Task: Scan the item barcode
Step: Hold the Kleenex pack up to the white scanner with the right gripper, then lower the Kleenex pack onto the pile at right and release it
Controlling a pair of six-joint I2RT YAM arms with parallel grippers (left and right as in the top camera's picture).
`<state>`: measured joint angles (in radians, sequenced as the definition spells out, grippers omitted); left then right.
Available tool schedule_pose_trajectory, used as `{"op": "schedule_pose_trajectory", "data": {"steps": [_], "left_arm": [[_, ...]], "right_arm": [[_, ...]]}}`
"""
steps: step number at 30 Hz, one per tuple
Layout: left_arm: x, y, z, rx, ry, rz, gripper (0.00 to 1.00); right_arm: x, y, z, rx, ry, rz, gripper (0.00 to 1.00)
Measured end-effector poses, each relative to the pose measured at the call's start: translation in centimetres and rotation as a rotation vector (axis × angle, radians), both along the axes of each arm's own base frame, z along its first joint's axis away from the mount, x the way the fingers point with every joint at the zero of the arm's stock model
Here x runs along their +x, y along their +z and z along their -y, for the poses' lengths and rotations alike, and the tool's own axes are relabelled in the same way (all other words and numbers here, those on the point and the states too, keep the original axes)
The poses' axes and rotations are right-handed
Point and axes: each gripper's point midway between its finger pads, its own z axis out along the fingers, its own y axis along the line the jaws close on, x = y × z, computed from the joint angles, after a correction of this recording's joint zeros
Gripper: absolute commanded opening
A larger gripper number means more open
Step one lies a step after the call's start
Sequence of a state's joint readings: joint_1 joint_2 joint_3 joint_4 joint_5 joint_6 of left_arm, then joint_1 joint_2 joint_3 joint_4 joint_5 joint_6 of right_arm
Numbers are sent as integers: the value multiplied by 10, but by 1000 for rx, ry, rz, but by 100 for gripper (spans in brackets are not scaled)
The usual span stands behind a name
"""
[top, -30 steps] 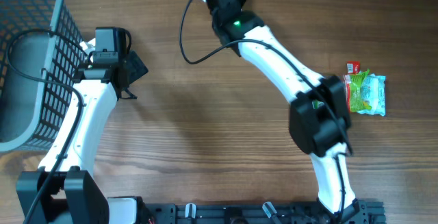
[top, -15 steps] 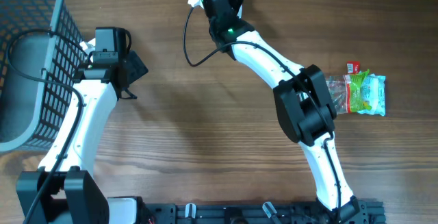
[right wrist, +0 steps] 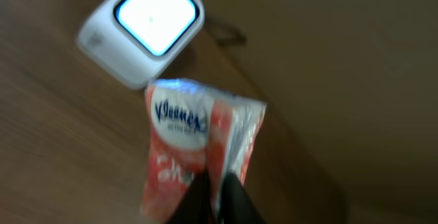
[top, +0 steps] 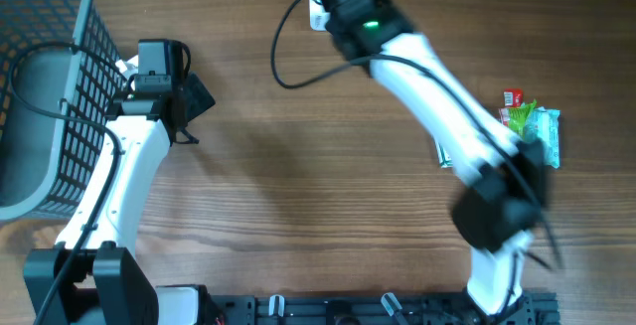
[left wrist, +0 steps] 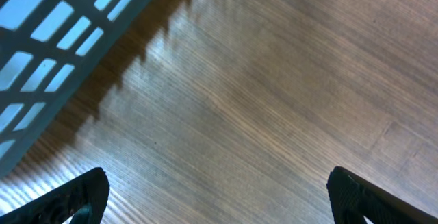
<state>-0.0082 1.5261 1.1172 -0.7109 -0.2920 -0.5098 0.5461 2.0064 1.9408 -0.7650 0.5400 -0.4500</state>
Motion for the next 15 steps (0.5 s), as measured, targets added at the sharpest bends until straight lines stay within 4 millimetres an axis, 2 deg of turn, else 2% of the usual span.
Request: {"op": "schedule_pose_trajectory", "data": {"steps": [1, 2, 4, 5, 7, 8, 11, 15], "left_arm": [[1, 0, 0, -1, -1, 3, 100], [0, 0, 0, -1, 0, 2, 100], [1, 0, 0, -1, 0, 2, 100], [1, 0, 0, -1, 0, 2, 100], [0, 0, 0, -1, 0, 0, 100], [0, 0, 0, -1, -1, 0, 100], [0, 0, 0, -1, 0, 0, 100], [0, 0, 0, -1, 0, 0, 100]], "right_arm": [[-19, 22, 6, 71, -19, -14, 5], [-43, 34, 15, 116, -44, -61, 5], [-87, 48, 37, 213, -130, -150, 4], [-97, 49, 45, 241, -171, -176, 4], [-121, 36, 70, 276, -304, -283, 4], [-127, 25, 81, 290, -370, -332, 4], [-135, -11, 108, 348, -526, -453, 4], [-151, -59, 135, 385, -661, -583, 4]]}}
